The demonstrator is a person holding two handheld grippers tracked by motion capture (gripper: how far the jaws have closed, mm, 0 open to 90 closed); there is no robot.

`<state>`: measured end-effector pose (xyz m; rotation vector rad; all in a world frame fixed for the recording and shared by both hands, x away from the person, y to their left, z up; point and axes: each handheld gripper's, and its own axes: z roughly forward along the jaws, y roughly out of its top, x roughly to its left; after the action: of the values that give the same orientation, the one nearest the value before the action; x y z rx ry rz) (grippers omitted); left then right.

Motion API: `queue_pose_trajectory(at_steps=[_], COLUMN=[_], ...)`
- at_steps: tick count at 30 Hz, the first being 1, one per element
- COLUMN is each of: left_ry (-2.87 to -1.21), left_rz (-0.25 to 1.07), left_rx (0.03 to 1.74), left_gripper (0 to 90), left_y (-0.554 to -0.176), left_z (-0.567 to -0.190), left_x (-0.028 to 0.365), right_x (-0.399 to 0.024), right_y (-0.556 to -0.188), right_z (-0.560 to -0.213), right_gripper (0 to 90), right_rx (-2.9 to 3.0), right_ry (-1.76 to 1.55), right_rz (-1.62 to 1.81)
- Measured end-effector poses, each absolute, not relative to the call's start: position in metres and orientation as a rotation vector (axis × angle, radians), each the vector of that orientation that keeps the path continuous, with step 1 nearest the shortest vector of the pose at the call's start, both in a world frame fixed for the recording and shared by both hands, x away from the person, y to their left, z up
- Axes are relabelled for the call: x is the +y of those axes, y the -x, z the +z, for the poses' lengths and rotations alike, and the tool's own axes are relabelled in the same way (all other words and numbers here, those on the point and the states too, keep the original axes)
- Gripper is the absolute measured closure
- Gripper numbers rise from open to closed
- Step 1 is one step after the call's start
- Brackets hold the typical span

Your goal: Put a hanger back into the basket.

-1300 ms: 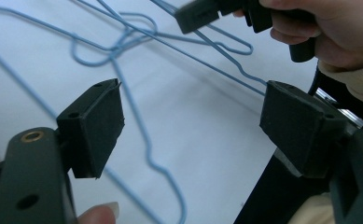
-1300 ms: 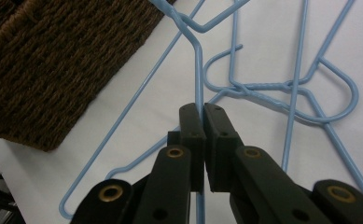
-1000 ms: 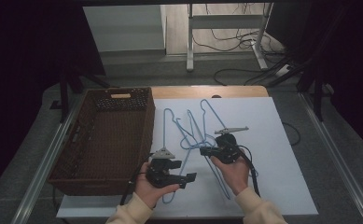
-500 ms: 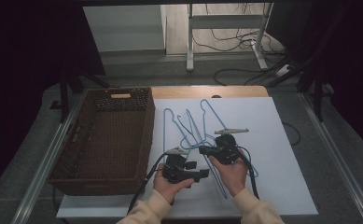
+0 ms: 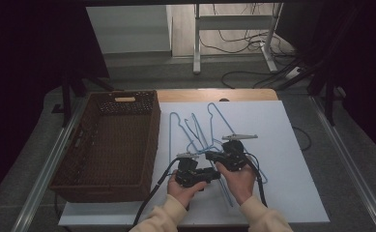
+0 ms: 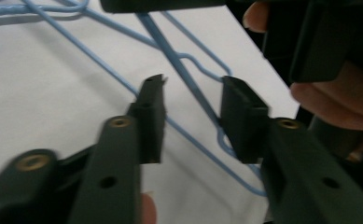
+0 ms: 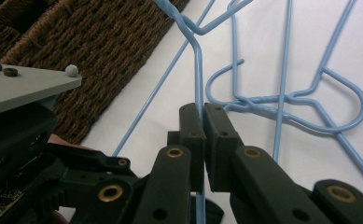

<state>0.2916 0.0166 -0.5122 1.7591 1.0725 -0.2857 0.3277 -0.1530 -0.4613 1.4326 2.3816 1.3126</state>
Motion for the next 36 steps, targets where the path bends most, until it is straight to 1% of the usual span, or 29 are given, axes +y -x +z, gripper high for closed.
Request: queue_pose_trajectory(at_steps=[2, 6, 8, 9, 12, 14, 16, 20, 25, 30, 36], left_ry=[-1.748, -1.739, -1.74, -1.739, -1.735, -1.729, -1.72, -1.706, -1.703, -1.699, -1.71], left_rz=[-0.315, -0.355, -0.358, -0.357, -0.352, -0.348, -0.334, -0.291, -0.265, -0.241, -0.205], left_rx=[1.068, 1.072, 1.069, 1.072, 1.074, 1.075, 1.076, 1.076, 1.063, 1.042, 1.022], left_gripper=[71.6, 75.6, 77.4, 78.4, 80.5, 81.5, 82.9, 86.3, 86.4, 86.5, 86.7], left_y=[-0.292, -0.294, -0.295, -0.296, -0.296, -0.296, -0.296, -0.295, -0.293, -0.291, -0.291], left_z=[-0.512, -0.512, -0.512, -0.511, -0.508, -0.505, -0.502, -0.492, -0.478, -0.464, -0.45], left_x=[0.017, 0.023, 0.027, 0.029, 0.035, 0.039, 0.044, 0.056, 0.063, 0.067, 0.077], right_x=[-0.153, -0.154, -0.154, -0.155, -0.16, -0.166, -0.173, -0.195, -0.218, -0.228, -0.242], right_y=[-0.327, -0.327, -0.327, -0.326, -0.325, -0.325, -0.324, -0.318, -0.305, -0.294, -0.292], right_z=[-0.461, -0.46, -0.458, -0.457, -0.452, -0.447, -0.442, -0.431, -0.421, -0.418, -0.421], right_gripper=[87.1, 85.6, 77.7, 71.5, 57.1, 50.9, 47.5, 45.1, 44.5, 44.3, 44.1], right_rx=[2.385, 2.381, 2.383, 2.371, 2.322, 2.283, 2.249, 2.176, 2.147, 2.139, 2.124], right_ry=[-1.434, -1.425, -1.416, -1.411, -1.384, -1.368, -1.34, -1.274, -1.151, -1.077, -1.103], right_rz=[1.317, 1.339, 1.354, 1.372, 1.427, 1.491, 1.53, 1.6, 1.621, 1.629, 1.631])
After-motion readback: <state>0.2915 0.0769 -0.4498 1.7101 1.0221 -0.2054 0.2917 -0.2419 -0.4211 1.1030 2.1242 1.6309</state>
